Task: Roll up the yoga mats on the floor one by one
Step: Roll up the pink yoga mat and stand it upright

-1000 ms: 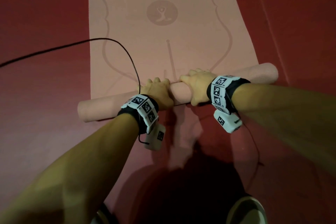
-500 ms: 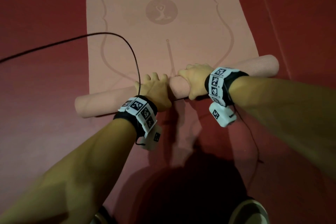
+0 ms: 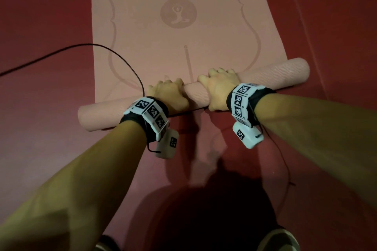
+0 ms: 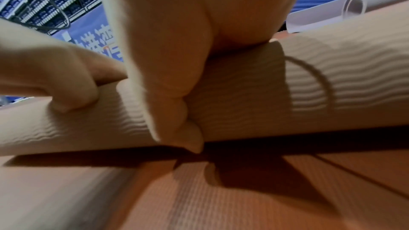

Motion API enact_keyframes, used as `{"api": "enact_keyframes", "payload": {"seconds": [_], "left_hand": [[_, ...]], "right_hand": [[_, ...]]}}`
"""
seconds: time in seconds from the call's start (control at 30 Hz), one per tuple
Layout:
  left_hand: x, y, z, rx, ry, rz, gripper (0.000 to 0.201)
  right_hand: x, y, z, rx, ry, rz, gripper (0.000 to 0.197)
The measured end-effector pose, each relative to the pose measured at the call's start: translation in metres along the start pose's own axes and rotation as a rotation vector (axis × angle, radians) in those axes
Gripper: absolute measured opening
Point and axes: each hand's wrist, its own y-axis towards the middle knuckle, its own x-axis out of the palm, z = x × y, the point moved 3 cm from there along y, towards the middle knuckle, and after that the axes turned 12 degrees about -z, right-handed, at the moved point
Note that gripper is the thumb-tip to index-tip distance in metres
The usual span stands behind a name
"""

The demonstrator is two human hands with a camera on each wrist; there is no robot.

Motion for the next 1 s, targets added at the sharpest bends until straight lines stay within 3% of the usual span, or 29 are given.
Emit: {"api": "enact_keyframes", "payload": {"seconds": [0.1, 0.23, 0.3, 0.47, 0.53, 0.8, 0.9, 1.0], "left_hand": [[0.005, -0.003, -0.002, 0.008, 0.029, 0.118, 0.061], [0.006, -0.003, -0.003, 0.003, 0.116, 0.148, 0.068], [0.003, 0.002, -0.004, 0.002, 0.086, 0.121, 0.065], [-0.009, 0.015, -0.008, -0.014, 0.027, 0.059, 0.057], [-0.013, 0.018, -0.008, -0.011, 0.011, 0.04, 0.056], [0.001, 0.004, -0.007, -0.056, 0.117, 0.229, 0.065], [-0.002, 0.006, -0.01, -0.042, 0.142, 0.221, 0.069], [-0.012, 0.015, -0.013, -0.02, 0.064, 0.203, 0.064]], "right_hand": [[-0.008, 0.006, 0.001, -0.004, 0.036, -0.079, 0.08], [-0.024, 0.012, 0.003, -0.03, 0.082, -0.198, 0.076], [-0.023, 0.012, 0.006, -0.029, 0.097, -0.169, 0.077], [-0.002, 0.002, 0.01, -0.004, -0.009, 0.126, 0.079], [0.003, 0.001, 0.01, 0.035, -0.033, 0.163, 0.077], [-0.014, 0.022, 0.015, 0.016, 0.047, 0.015, 0.077], [-0.026, 0.027, 0.018, -0.017, 0.113, -0.077, 0.08], [-0.026, 0.025, 0.024, -0.049, 0.13, -0.021, 0.094]]}}
